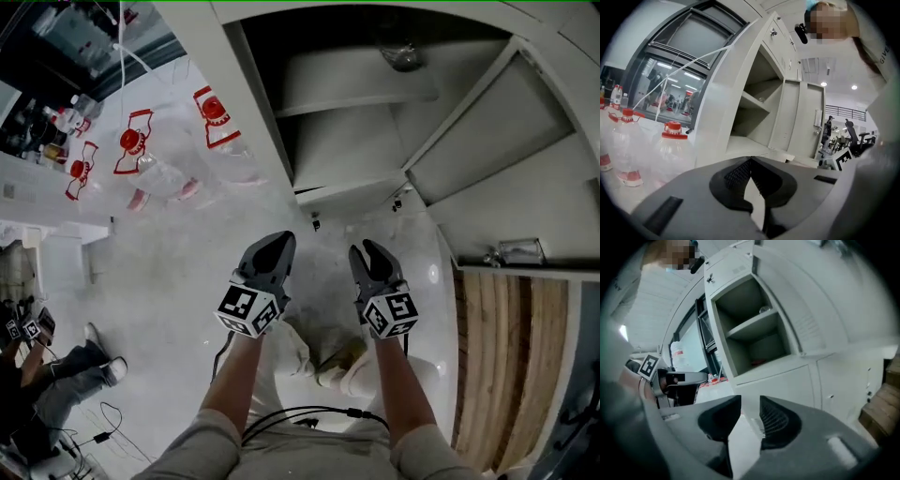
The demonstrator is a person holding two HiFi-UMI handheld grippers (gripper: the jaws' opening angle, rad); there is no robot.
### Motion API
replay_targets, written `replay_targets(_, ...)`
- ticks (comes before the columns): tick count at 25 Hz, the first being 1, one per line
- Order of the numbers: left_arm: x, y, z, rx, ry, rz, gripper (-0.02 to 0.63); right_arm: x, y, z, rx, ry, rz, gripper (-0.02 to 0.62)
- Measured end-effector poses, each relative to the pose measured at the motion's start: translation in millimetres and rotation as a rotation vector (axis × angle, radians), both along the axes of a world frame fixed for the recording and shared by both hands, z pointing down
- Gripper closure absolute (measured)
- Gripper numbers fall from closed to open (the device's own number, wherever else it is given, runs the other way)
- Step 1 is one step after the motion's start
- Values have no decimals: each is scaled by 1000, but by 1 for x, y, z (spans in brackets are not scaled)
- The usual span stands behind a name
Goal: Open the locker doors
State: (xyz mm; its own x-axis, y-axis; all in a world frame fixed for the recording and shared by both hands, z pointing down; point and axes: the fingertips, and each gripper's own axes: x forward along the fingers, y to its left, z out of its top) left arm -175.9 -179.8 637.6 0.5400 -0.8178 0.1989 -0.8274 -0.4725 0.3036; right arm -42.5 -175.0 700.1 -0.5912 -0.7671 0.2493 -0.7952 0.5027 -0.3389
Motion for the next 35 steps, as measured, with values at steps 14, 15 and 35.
replay_targets(14, -13, -31, 203, 80, 18, -9, 607, -106, -48, 215, 48, 100, -247, 419)
replay_targets(15, -15, -32, 208, 84, 19, -13, 607, -112, -50, 220, 57, 117, -254, 417)
replay_targets(35, -29, -30, 218, 117, 42, -8, 607, -124, -60, 236, 95, 270, -130, 488)
